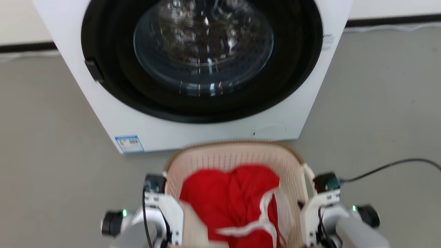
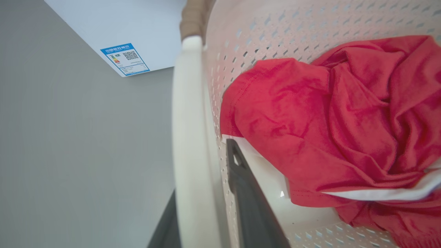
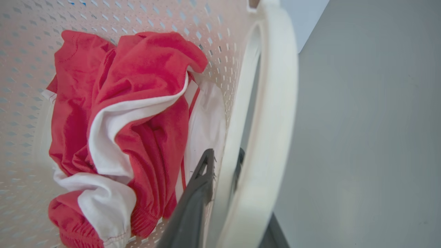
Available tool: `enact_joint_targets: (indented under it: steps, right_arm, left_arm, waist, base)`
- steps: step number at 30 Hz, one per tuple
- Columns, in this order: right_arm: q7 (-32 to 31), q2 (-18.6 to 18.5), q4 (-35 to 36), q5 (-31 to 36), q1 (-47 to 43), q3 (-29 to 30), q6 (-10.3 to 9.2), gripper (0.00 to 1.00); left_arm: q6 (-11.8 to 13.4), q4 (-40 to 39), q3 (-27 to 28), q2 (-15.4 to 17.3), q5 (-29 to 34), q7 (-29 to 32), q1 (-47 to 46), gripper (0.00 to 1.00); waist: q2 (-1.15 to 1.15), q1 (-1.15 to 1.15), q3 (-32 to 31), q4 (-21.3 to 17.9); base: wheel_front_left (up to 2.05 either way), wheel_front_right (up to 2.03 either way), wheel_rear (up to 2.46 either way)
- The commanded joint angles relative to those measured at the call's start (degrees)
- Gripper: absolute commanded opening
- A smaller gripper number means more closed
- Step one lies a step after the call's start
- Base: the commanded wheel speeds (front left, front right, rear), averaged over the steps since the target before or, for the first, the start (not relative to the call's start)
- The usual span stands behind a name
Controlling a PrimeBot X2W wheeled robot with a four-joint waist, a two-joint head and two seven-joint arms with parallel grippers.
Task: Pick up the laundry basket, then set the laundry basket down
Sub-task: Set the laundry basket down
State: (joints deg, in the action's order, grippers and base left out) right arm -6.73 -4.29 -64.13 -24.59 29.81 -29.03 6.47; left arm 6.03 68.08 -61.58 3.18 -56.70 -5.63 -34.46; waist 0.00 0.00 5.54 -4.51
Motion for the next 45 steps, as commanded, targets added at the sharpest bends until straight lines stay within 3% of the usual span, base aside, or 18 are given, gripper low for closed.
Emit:
enact_joint_targets:
  steps: [1,13,18,23,33,45]
  right_arm:
    - [2.21,1.41,2.81,1.26,4.15,-0.70,1.02,0.00]
    - [7.33,1.41,1.59,4.50,16.63,3.08,1.02,0.00]
    - [10.12,1.41,1.38,6.19,18.33,4.44,1.02,0.00]
    - [12.50,1.41,1.06,8.46,19.65,6.39,1.02,0.00]
    - [14.56,1.41,2.69,14.02,22.89,11.84,1.02,0.00]
    - [15.41,1.41,7.72,19.34,23.31,17.89,1.02,0.00]
  left_arm:
    - [-1.54,-0.79,0.38,-0.22,0.93,-1.22,-4.08,0.00]
    - [-2.84,0.93,2.06,1.80,2.25,-6.88,-18.65,0.00]
    - [-3.24,1.19,2.67,2.90,3.05,-8.68,-21.70,0.00]
    - [-3.57,0.71,3.80,3.63,3.67,-9.27,-23.67,0.00]
    - [-1.44,-8.76,10.80,6.92,9.92,-9.35,-25.42,0.00]
    - [-2.65,-15.15,17.38,7.27,19.07,-9.36,-25.38,0.00]
  waist:
    - [0.00,0.00,4.30,0.61]
    - [0.00,0.00,25.28,2.95]
    - [0.00,0.00,31.12,3.52]
    - [0.00,0.00,35.62,3.84]
    - [0.00,0.00,43.60,4.41]
    - [0.00,0.00,48.71,5.21]
  base:
    - [0.00,0.00,0.00]
    - [0.00,0.00,0.00]
    - [0.00,0.00,0.00]
    - [0.00,0.00,0.00]
    - [0.00,0.00,0.00]
    - [0.00,0.00,0.00]
